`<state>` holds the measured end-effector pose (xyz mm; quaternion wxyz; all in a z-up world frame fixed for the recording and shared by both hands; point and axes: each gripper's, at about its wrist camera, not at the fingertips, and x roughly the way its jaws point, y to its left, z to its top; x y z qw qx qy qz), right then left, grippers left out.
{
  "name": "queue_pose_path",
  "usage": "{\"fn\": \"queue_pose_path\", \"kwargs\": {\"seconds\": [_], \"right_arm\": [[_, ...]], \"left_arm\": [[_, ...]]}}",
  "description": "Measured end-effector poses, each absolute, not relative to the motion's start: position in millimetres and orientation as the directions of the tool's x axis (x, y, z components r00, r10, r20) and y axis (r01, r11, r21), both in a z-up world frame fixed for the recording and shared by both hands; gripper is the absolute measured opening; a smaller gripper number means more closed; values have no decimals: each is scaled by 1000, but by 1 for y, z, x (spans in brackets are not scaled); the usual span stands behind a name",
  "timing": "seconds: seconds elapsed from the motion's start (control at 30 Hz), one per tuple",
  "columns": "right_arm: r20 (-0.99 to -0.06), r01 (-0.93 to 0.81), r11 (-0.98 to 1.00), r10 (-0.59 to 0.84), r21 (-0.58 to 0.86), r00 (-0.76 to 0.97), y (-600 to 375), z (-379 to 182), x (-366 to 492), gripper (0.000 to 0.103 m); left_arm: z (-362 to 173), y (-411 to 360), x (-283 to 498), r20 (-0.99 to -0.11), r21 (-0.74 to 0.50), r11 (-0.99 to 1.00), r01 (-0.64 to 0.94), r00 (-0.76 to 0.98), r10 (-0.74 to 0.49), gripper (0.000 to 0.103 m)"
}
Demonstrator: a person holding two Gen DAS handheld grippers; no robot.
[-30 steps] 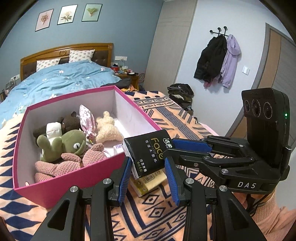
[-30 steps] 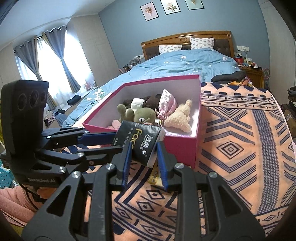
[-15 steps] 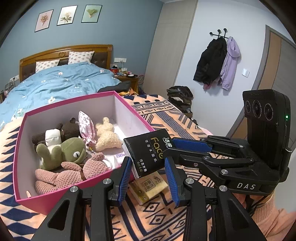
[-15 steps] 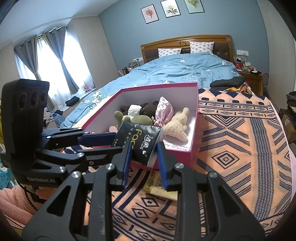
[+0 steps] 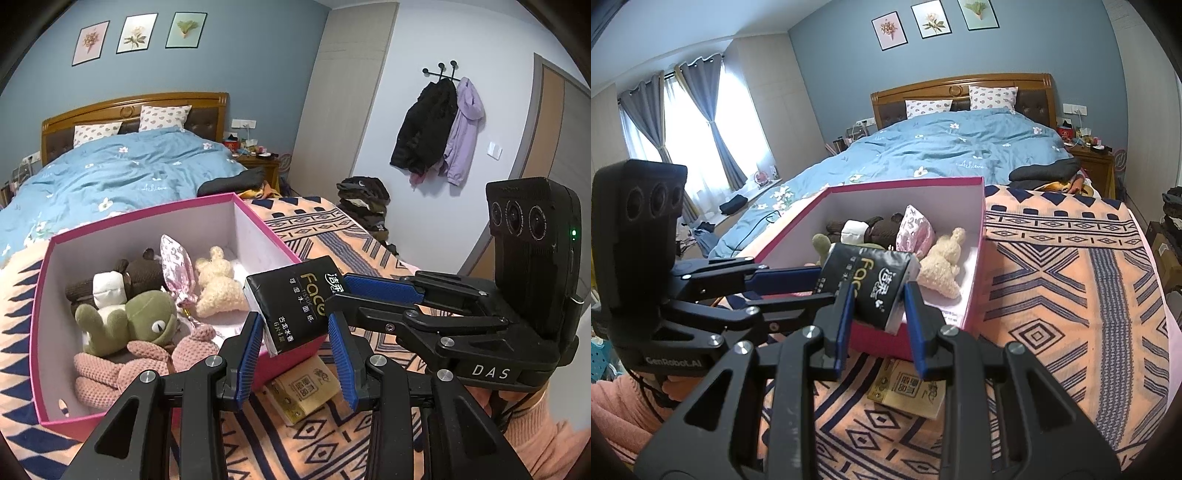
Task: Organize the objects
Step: 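Lift the black tissue pack with the right gripper over the box rim, then lower the black tissue pack into the box and open the right gripper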
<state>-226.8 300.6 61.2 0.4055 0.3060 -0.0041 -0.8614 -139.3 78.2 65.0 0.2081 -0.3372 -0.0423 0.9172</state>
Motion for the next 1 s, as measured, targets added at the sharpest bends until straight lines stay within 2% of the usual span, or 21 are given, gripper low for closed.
{"fn": "queue_pose_path", "kwargs": {"seconds": [1.0], "right_arm": [[-586,664,-700,-663,263,-466,289,44,-263,31]], "left_arm": [[44,77,-177,-657,-234,-921,-310,-648,385,36]]}}
